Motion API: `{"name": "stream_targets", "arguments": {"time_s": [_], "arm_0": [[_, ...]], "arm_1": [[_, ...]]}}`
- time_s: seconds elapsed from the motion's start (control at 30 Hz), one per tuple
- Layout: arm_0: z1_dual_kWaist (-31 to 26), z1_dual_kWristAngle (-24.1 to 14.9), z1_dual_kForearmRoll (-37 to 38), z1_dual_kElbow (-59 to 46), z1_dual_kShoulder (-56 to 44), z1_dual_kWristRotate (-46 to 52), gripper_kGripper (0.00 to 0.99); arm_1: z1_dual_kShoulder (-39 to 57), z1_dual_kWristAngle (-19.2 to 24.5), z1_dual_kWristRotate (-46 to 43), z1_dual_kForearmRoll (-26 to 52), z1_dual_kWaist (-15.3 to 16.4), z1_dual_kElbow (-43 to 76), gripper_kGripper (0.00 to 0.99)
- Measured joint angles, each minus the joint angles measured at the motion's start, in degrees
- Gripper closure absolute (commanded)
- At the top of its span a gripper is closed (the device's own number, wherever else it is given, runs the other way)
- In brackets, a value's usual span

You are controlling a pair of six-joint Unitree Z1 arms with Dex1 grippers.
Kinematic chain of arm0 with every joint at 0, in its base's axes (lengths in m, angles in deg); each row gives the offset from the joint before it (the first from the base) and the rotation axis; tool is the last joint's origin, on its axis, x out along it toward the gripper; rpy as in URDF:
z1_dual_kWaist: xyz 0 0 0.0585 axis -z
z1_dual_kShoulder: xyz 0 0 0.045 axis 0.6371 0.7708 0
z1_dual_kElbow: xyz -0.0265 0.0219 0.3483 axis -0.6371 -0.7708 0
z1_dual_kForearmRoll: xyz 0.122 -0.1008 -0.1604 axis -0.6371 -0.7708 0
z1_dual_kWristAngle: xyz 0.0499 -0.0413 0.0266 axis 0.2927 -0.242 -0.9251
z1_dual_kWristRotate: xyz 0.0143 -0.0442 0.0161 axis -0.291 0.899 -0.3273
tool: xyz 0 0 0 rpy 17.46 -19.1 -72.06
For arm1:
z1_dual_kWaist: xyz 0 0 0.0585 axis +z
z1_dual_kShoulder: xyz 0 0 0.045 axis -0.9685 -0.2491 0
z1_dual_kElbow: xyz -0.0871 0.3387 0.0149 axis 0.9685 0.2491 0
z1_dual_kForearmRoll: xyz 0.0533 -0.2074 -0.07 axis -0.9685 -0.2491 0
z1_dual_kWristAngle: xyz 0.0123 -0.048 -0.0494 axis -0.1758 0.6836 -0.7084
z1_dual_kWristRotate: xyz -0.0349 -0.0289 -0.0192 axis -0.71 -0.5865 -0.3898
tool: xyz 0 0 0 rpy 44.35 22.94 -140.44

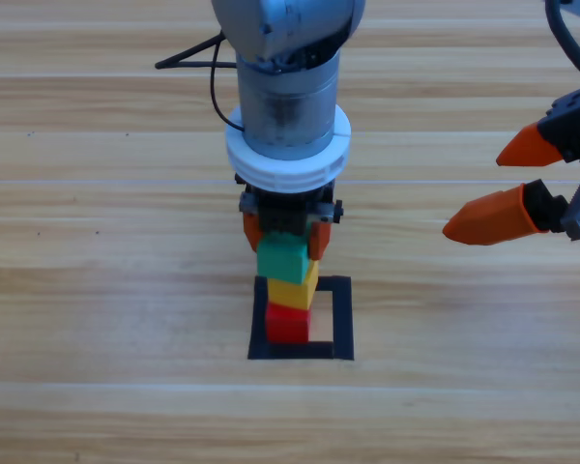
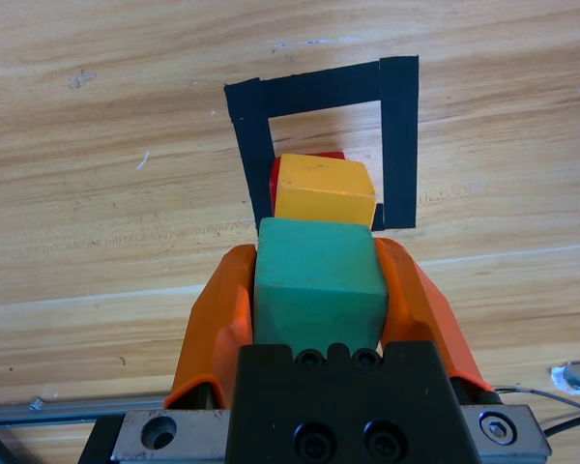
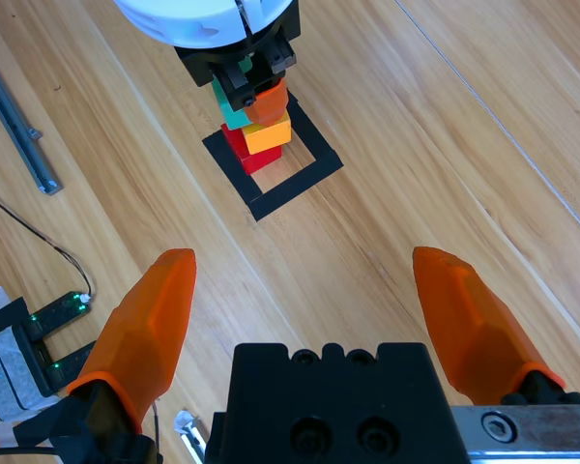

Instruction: Stack the blocks in the rectangular block: red at the bottom, yellow in the middle, green on top

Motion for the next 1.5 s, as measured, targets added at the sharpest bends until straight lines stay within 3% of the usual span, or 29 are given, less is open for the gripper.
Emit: {"name": "stream_targets", "arguments": {"time_s": [1.5], "arm_0": [[0.0, 0.0, 0.0, 0.6, 1.2, 0.5, 0.959]], "arm_1": [[0.0, 0.0, 0.0, 0.0, 0.0, 0.0, 0.004]]}}
